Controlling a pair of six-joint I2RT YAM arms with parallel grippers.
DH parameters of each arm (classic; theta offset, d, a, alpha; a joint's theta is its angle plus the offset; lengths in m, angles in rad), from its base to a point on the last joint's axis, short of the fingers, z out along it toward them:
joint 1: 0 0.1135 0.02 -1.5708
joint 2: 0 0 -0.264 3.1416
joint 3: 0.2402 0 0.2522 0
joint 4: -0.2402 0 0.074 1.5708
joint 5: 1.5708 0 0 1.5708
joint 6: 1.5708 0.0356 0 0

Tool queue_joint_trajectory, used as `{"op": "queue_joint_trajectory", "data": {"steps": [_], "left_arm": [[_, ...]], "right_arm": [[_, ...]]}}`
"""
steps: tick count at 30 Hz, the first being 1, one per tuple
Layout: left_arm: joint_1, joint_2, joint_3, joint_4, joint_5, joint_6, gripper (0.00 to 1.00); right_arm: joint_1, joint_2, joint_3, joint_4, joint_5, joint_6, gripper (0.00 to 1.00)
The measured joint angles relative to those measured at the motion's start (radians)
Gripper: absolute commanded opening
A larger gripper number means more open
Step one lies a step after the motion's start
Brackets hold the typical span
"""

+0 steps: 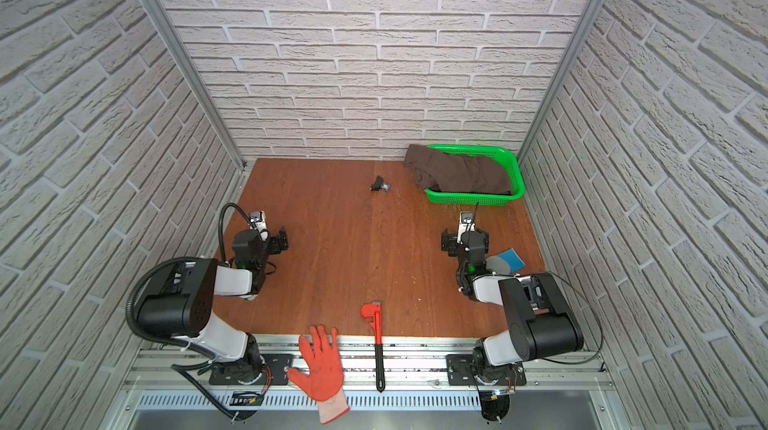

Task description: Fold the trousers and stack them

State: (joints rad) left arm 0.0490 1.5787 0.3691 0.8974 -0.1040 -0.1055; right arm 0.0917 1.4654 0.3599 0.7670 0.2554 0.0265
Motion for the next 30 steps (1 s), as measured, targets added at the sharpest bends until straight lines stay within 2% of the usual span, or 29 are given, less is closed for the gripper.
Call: {"op": "queue_joint_trajectory", "data": {"steps": [3,5,8,11,14,17,19,21,26,30], "left_arm": [[0.006,-0.001,0.0,-0.003,-0.005,0.0,0.98],[-0.008,-0.024,0.0,-0.035,-0.056,0.0,0.98],[-0.033,-0.169,0.027,-0.208,-0.144,-0.01,0.96],[-0.045,-0.334,0.147,-0.401,-0.198,-0.031,0.87],[-0.059,-0.443,0.327,-0.582,-0.232,-0.057,0.86],[-0.084,-0.483,0.489,-0.769,-0.246,-0.127,0.86],[-0.097,-0.468,0.577,-0.897,-0.232,-0.183,0.89],[-0.118,-0.429,0.641,-1.015,-0.211,-0.23,0.98],[-0.22,-0.328,0.662,-1.21,-0.154,-0.322,0.98],[-0.31,-0.278,0.661,-1.282,-0.102,-0.376,0.98]], "right_arm": [[0.0,0.0,0.0,0.0,-0.002,0.0,0.94],[0.0,-0.012,0.003,-0.023,-0.003,0.0,0.94],[0.003,-0.073,0.046,-0.153,-0.001,-0.006,0.94],[0.004,-0.176,0.211,-0.421,0.026,0.036,0.94],[0.004,-0.207,0.495,-0.687,0.066,0.123,0.94],[0.004,-0.145,0.798,-0.922,0.09,0.22,0.94],[0.004,-0.071,0.972,-1.059,0.086,0.277,0.99],[0.004,0.018,1.107,-1.17,0.064,0.327,1.0],[0.004,0.224,1.238,-1.318,-0.049,0.397,1.0],[0.004,0.401,1.329,-1.386,-0.133,0.439,1.0]]}}
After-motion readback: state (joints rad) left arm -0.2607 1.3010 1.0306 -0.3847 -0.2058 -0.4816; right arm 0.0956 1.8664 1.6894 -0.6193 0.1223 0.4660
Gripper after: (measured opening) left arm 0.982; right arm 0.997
